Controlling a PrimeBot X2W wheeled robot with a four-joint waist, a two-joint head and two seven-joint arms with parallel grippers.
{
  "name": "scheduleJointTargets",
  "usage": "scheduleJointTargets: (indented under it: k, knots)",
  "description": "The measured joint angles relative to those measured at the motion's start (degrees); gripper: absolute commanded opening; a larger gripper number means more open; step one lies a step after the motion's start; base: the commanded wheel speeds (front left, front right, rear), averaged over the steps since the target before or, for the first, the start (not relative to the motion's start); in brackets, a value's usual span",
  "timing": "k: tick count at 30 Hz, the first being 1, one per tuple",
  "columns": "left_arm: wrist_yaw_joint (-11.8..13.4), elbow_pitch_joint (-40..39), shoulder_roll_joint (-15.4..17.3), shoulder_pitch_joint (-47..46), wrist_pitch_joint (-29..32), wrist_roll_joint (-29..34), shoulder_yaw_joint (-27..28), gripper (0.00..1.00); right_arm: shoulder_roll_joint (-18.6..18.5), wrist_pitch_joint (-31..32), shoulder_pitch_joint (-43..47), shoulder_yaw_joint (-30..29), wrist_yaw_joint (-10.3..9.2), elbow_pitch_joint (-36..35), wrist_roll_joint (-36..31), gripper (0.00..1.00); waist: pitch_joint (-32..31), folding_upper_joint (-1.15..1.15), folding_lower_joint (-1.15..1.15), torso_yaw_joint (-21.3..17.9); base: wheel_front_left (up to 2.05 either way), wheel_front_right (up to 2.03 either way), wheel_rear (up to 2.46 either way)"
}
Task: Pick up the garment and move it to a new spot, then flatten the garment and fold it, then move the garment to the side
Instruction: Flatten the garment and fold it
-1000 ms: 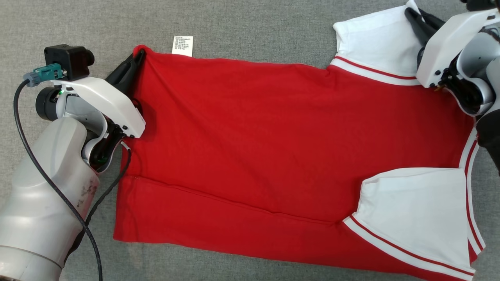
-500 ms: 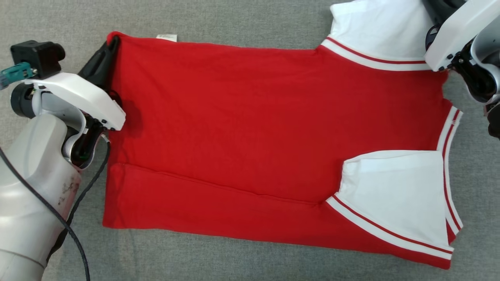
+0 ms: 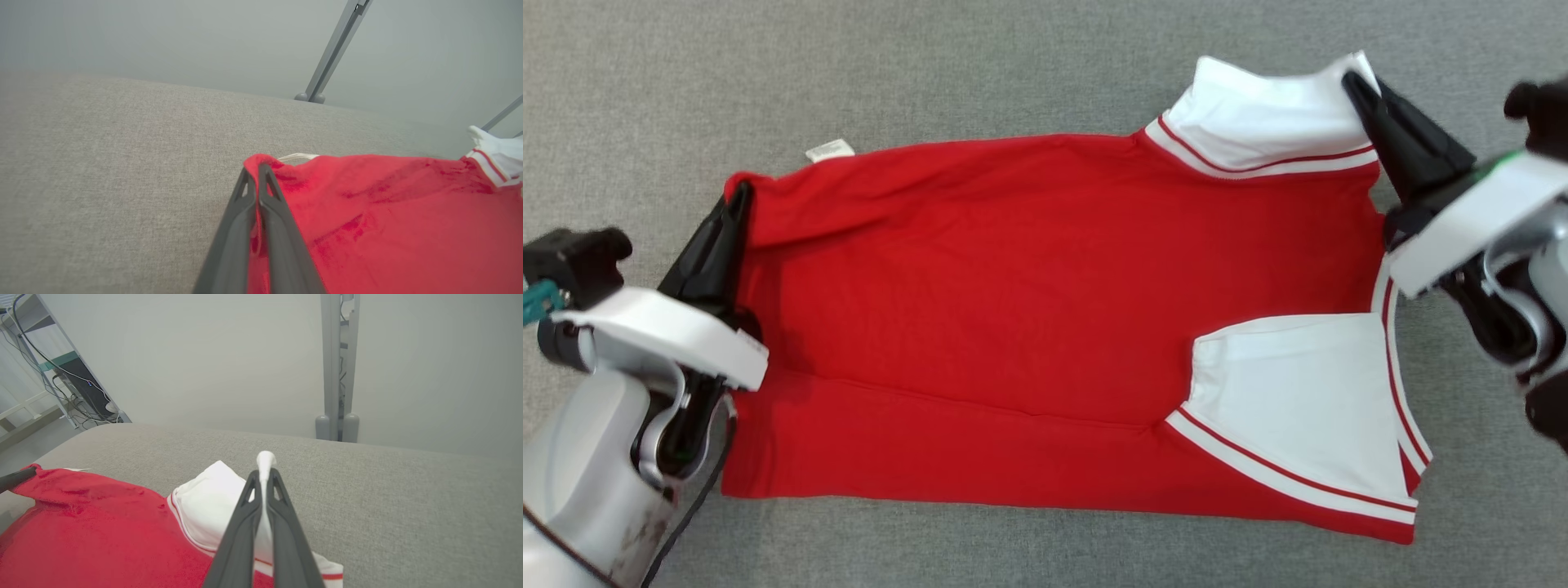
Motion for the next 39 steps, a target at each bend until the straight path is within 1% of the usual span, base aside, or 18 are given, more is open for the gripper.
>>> scheduleJointTargets:
  k: [6,8,11,13,16,21,23,24,25,26,27,28,30,31,32,34,39]
  knots:
    - [4.7,-11.3,4.1,9.2,1.1,-2.3,1.9,0.0,-0.9,-1.0,14.1,-6.7,-0.01,-11.5,1.8,0.0,-1.6,0.0,0.0,-1.2,0.0,0.0,0.0]
    - [6.3,-14.2,5.4,11.7,1.3,-2.5,2.2,0.0,-0.6,-0.8,19.2,-9.1,0.0,-15.0,2.0,0.0,-2.1,0.0,0.0,-1.5,0.0,0.0,0.0]
    - [8.5,-17.7,6.4,14.7,1.4,-2.5,2.5,0.0,0.2,-0.2,26.7,-13.3,0.0,-19.1,1.4,0.0,-2.7,0.0,0.0,-1.7,0.0,0.0,0.0]
    - [9.7,-19.1,7.3,16.2,1.6,-2.6,2.9,0.0,1.4,0.7,31.1,-15.5,-0.02,-22.0,0.8,0.0,-3.1,0.0,0.0,-1.8,0.0,0.0,0.0]
    - [10.9,-21.2,7.5,18.2,1.6,-3.0,3.2,0.0,3.8,2.5,36.9,-18.7,-0.01,-25.6,-0.7,0.0,-3.4,0.0,0.0,-2.1,0.0,0.0,0.0]
    - [11.8,-21.9,7.4,20.9,1.9,-4.6,3.4,0.0,8.2,5.9,44.0,-23.4,-0.01,-28.5,-3.8,0.0,-3.7,0.0,0.0,-2.4,0.0,0.0,0.0]
    - [11.8,-21.4,6.7,21.8,1.9,-5.4,3.2,0.19,9.8,7.2,45.6,-24.6,-0.02,-28.6,-5.1,0.0,-3.8,0.0,0.0,-2.5,0.0,0.0,0.0]
    - [11.7,-20.8,6.2,21.9,1.8,-5.7,3.1,0.77,10.8,7.8,46.2,-24.8,-0.01,-28.7,-5.4,0.15,-3.9,0.0,0.0,-2.4,0.0,0.0,0.0]
    - [11.3,-20.0,5.8,22.0,1.6,-5.9,3.1,1.0,11.4,8.5,46.7,-24.9,-0.01,-28.0,-7.0,0.41,-4.0,0.0,0.0,-2.4,0.0,0.0,0.0]
    - [11.1,-19.2,5.5,22.0,1.2,-6.0,3.2,1.0,11.7,8.9,47.2,-25.3,-0.01,-27.5,-8.3,0.84,-4.1,0.0,0.0,-2.3,0.0,0.0,0.0]
    - [11.1,-19.2,5.5,22.0,1.2,-6.0,3.2,1.0,11.7,8.9,47.2,-25.3,-0.01,-27.5,-8.3,1.0,-4.1,0.0,0.0,-2.3,0.0,0.0,0.0]
    - [10.9,-18.3,5.2,22.2,0.8,-6.0,3.1,1.0,12.6,9.1,47.7,-25.8,-0.03,-27.2,-8.5,1.0,-4.2,0.0,0.0,-2.2,0.0,0.0,0.0]
    - [10.9,-17.1,4.4,22.3,-0.4,-5.0,3.2,1.0,13.6,9.3,48.4,-26.3,-0.01,-26.0,-11.5,1.0,-4.6,0.0,0.0,-2.2,0.0,0.0,0.0]
    - [11.1,-16.7,3.0,22.7,-1.6,-3.4,3.9,1.0,14.9,8.6,48.8,-26.9,-0.03,-25.7,-13.4,1.0,-5.1,0.0,0.0,-2.2,0.0,0.0,0.0]
    - [11.4,-16.8,2.4,22.8,-2.0,-2.0,4.5,1.0,15.3,8.1,48.9,-27.5,-0.02,-25.6,-14.6,1.0,-5.3,0.0,0.0,-2.2,0.0,0.0,0.0]
    - [11.4,-17.9,0.6,22.9,-2.4,0.1,6.6,1.0,16.3,6.6,49.2,-29.1,-0.02,-25.5,-16.7,1.0,-5.8,0.0,0.0,-2.3,0.0,0.0,0.0]
    - [11.3,-22.8,-4.8,23.3,-2.5,9.1,14.9,1.0,19.1,2.8,48.5,-34.0,-0.02,-26.3,-21.3,1.0,-7.0,0.0,0.0,-2.3,0.0,0.0,0.0]
